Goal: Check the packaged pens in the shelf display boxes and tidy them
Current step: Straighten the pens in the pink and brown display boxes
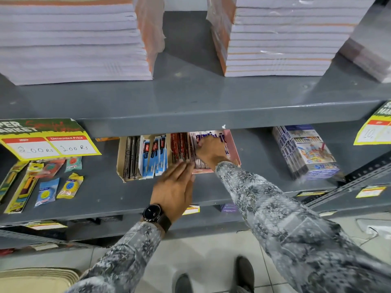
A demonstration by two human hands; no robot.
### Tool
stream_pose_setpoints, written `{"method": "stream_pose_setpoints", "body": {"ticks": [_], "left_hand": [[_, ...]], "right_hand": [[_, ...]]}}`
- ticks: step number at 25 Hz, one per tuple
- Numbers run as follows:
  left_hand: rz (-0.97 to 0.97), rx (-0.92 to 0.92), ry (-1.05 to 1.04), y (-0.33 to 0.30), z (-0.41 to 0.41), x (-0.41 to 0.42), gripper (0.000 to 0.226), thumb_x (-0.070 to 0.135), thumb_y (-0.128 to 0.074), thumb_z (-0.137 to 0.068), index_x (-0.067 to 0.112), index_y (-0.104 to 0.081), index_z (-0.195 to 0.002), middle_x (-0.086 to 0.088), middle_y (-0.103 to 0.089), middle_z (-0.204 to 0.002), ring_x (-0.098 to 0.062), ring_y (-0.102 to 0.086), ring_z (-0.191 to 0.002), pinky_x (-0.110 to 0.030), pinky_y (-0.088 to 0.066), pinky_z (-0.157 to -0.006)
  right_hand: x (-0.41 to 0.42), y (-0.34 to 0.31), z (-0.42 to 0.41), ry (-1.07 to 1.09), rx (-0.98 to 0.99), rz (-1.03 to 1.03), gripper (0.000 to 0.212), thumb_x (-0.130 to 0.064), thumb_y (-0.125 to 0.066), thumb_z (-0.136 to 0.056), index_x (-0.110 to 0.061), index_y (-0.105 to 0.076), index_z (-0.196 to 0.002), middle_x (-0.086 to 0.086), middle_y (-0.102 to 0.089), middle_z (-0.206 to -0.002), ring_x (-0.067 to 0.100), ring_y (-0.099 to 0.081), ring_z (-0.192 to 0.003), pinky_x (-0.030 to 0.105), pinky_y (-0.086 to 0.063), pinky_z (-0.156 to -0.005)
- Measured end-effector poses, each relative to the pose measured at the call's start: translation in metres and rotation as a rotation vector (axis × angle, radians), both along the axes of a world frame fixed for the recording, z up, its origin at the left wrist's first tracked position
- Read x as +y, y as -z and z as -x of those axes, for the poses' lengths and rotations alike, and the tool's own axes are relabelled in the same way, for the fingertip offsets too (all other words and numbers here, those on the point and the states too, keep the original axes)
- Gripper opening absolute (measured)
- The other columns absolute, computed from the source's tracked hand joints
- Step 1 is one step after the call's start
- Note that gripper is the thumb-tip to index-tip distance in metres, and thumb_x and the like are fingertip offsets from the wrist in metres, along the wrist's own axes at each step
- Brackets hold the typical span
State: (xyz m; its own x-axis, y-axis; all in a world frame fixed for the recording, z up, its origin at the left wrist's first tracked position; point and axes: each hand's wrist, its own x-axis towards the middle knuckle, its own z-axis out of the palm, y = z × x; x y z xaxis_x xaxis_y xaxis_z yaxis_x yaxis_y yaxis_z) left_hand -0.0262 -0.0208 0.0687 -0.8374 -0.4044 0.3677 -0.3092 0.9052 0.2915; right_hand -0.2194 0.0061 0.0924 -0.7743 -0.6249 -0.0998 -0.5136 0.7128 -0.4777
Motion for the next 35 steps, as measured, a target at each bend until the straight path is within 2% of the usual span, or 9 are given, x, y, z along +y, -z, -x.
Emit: {"method": "stream_pose_setpoints", "body": {"ticks": [2,5,14,18,21,24,27,30,35], "left_hand": [[0.017,-0.141,-0.053,-0.01,0.014,-0.014,0.056,0.04,-0.031,-0.105,0.01,-0.036,-0.152,-0.009,-0.031,-0.164,-0.026,-0.019,-0.155,-0.05,-0.019,-0.125],[0.015,-0.391,-0.071,-0.006,0.018,-0.025,0.067,0.047,-0.025,-0.104,0.009,-0.017,-0.158,-0.011,-0.009,-0.17,-0.027,0.002,-0.157,-0.054,-0.006,-0.126],[-0.044,-0.382,0.003,0.001,0.023,-0.023,0.064,0.044,-0.032,-0.103,0.024,-0.008,-0.159,-0.008,-0.01,-0.17,-0.026,0.002,-0.157,-0.054,-0.009,-0.126],[-0.05,-0.388,-0.008,0.0,0.02,-0.022,0.065,0.044,-0.031,-0.104,0.023,-0.008,-0.16,-0.008,-0.01,-0.17,-0.026,0.002,-0.157,-0.053,-0.009,-0.126],[-0.036,-0.404,-0.01,0.0,0.018,-0.025,0.065,0.046,-0.029,-0.104,0.024,-0.006,-0.16,-0.007,-0.009,-0.17,-0.027,0.003,-0.157,-0.053,-0.01,-0.126],[-0.035,-0.412,-0.013,0.0,0.017,-0.025,0.066,0.047,-0.028,-0.104,0.025,-0.003,-0.16,-0.007,-0.008,-0.17,-0.027,0.005,-0.157,-0.053,-0.007,-0.127],[-0.056,-0.425,-0.016,-0.001,0.019,-0.025,0.067,0.051,-0.026,-0.103,0.028,0.001,-0.16,-0.006,-0.004,-0.171,-0.026,0.01,-0.157,-0.051,-0.002,-0.127],[-0.073,-0.421,-0.02,-0.001,0.02,-0.024,0.067,0.053,-0.026,-0.102,0.03,0.001,-0.16,-0.006,-0.005,-0.171,-0.026,0.01,-0.157,-0.05,-0.002,-0.127],[-0.055,-0.425,-0.021,-0.001,0.022,-0.023,0.068,0.053,-0.026,-0.101,0.029,-0.001,-0.16,-0.005,-0.008,-0.171,-0.026,0.008,-0.157,-0.051,-0.003,-0.127]], "right_hand": [[-0.01,0.0,-0.004,0.023,-0.002,-0.022,0.027,-0.005,-0.056,-0.085,0.001,-0.07,-0.108,0.02,-0.073,-0.109,0.037,-0.07,-0.104,0.039,-0.058,-0.085],[-0.01,0.006,-0.004,0.046,-0.049,-0.033,0.031,0.001,-0.056,-0.081,0.002,-0.064,-0.112,0.021,-0.069,-0.114,0.038,-0.067,-0.108,0.042,-0.058,-0.088],[-0.006,0.007,0.003,0.153,-0.228,0.082,0.017,-0.011,-0.061,-0.075,-0.003,-0.069,-0.088,0.015,-0.074,-0.093,0.032,-0.073,-0.086,0.044,-0.064,-0.076],[-0.008,0.007,-0.005,0.052,-0.097,-0.094,0.037,-0.009,-0.056,-0.086,0.001,-0.06,-0.122,0.021,-0.067,-0.119,0.039,-0.066,-0.109,0.049,-0.059,-0.092],[-0.009,0.007,-0.008,0.041,-0.051,-0.131,0.039,-0.012,-0.055,-0.089,0.0,-0.058,-0.126,0.022,-0.065,-0.125,0.041,-0.065,-0.114,0.049,-0.057,-0.094],[-0.006,0.007,-0.004,0.113,-0.158,-0.02,0.037,-0.021,-0.06,-0.082,-0.003,-0.066,-0.113,0.017,-0.071,-0.112,0.036,-0.069,-0.102,0.047,-0.06,-0.089],[-0.002,0.005,0.007,0.209,-0.384,0.114,0.03,-0.022,-0.063,-0.078,0.001,-0.072,-0.095,0.012,-0.073,-0.082,0.027,-0.069,-0.075,0.036,-0.062,-0.069],[0.002,0.009,0.016,0.299,-0.569,0.178,0.023,-0.01,-0.065,-0.083,0.009,-0.073,-0.093,0.007,-0.062,-0.06,0.017,-0.054,-0.046,0.024,-0.044,-0.042],[0.007,0.012,0.015,0.316,-0.465,0.071,0.029,-0.012,-0.059,-0.085,0.004,-0.067,-0.108,0.014,-0.07,-0.102,0.031,-0.068,-0.091,0.037,-0.058,-0.079]]}}
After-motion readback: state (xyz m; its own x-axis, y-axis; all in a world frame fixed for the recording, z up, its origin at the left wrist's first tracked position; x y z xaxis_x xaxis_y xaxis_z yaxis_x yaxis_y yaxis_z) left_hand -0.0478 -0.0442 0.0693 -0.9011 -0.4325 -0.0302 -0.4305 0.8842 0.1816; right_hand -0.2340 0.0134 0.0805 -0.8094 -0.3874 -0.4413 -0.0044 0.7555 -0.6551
